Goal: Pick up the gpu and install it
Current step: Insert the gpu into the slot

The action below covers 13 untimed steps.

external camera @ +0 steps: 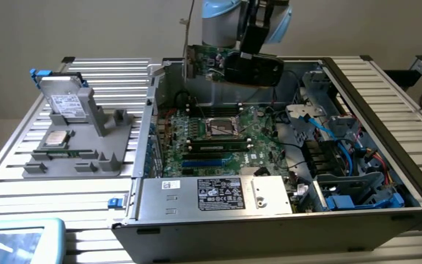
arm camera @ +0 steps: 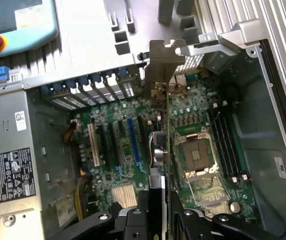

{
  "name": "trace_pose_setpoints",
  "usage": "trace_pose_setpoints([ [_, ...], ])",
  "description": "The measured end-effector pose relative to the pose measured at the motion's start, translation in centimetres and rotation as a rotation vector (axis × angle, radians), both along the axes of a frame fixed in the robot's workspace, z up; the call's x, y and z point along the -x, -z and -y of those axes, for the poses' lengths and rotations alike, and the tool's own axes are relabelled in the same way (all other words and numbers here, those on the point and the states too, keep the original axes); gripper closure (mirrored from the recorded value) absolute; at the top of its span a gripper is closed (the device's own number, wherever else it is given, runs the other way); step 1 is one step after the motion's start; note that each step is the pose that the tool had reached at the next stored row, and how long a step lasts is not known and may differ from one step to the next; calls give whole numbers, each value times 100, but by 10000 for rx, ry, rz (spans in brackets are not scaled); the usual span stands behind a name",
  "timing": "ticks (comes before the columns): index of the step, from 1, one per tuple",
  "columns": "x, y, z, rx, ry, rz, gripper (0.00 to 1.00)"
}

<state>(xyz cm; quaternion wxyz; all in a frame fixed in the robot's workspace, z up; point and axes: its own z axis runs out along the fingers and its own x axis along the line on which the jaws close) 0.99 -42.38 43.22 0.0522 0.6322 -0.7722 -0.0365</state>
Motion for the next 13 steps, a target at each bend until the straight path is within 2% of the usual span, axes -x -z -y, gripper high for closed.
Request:
trace_pose_setpoints([
  [4, 0, 1, 0, -1, -607, 224, 73],
  [5, 0, 1, 0, -3, -734, 245, 73],
  [10, 0, 0, 0, -1, -800, 246, 73],
  [11, 3, 4, -1, -2, -800, 270, 73],
  [12, 7, 6, -1, 3, -820, 352, 73],
  [13, 9, 9, -1, 6, -847, 462, 73],
])
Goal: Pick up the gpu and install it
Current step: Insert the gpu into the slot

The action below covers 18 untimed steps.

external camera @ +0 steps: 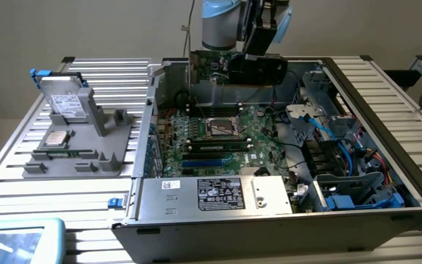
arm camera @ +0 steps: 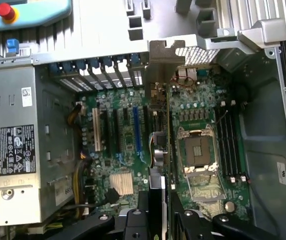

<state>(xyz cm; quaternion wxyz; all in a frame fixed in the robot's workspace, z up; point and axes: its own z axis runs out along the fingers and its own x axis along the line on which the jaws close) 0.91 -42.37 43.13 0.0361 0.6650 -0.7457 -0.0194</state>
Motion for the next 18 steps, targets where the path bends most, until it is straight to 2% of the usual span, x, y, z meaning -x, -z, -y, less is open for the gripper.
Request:
trace_pose_setpoints([
  [1, 6, 7, 0, -1, -20, 84, 73],
  [5, 41, 45, 0, 3, -84, 183, 73],
  [10, 103, 99, 0, 11, -159, 223, 73],
  [15, 179, 181, 0, 13, -196, 233, 73],
  [18, 182, 236, 0, 11, -200, 235, 73],
])
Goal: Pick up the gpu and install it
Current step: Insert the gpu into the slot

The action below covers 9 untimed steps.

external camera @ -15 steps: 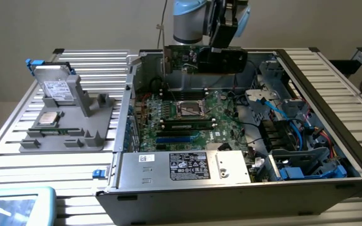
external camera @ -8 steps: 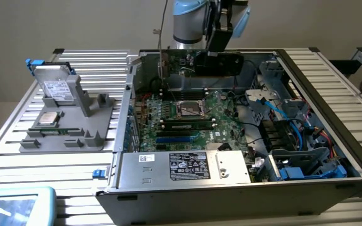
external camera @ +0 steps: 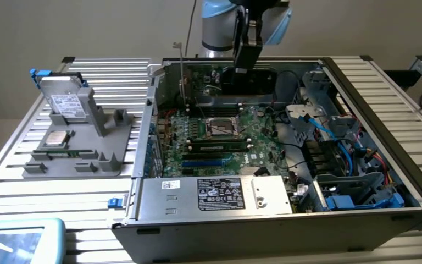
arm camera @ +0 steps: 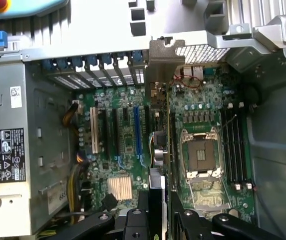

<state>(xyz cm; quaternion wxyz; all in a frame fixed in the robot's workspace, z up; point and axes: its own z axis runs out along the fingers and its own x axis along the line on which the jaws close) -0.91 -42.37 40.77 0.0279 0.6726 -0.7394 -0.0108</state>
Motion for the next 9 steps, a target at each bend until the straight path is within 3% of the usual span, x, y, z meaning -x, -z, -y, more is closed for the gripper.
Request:
trace_pose_setpoints([
  [9, 1, 153, 18, 24, 2, 0, 73],
])
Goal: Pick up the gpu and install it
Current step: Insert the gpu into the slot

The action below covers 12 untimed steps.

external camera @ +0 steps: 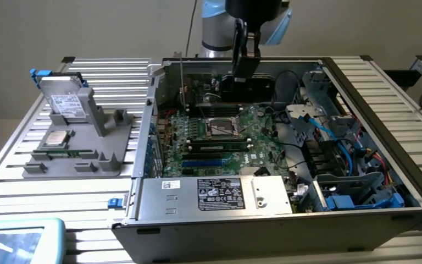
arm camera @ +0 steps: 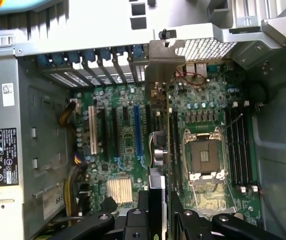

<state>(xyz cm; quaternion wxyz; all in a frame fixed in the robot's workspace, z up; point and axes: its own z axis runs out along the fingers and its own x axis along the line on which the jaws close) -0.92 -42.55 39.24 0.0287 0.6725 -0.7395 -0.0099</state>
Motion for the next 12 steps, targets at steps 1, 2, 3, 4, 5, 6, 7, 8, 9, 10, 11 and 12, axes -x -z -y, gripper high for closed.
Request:
trace_pose_setpoints([
  [1, 2, 14, 1, 11, 0, 0, 73],
  [2, 4, 30, 2, 17, -1, 0, 73],
  [3, 9, 49, 5, 20, -1, -1, 73],
  [4, 16, 62, 11, 20, -3, 0, 73],
  [5, 24, 71, 18, 20, -4, 0, 73],
  [6, 33, 80, 25, 22, -5, 0, 73],
  [7, 41, 90, 29, 23, -7, 0, 73],
  [8, 51, 103, 32, 26, -10, 0, 73],
  [9, 63, 116, 37, 26, -14, 0, 73],
  [10, 68, 129, 46, 25, -20, 0, 73],
  [11, 72, 137, 54, 27, -28, -1, 73],
  [12, 79, 145, 60, 27, -34, -1, 73],
])
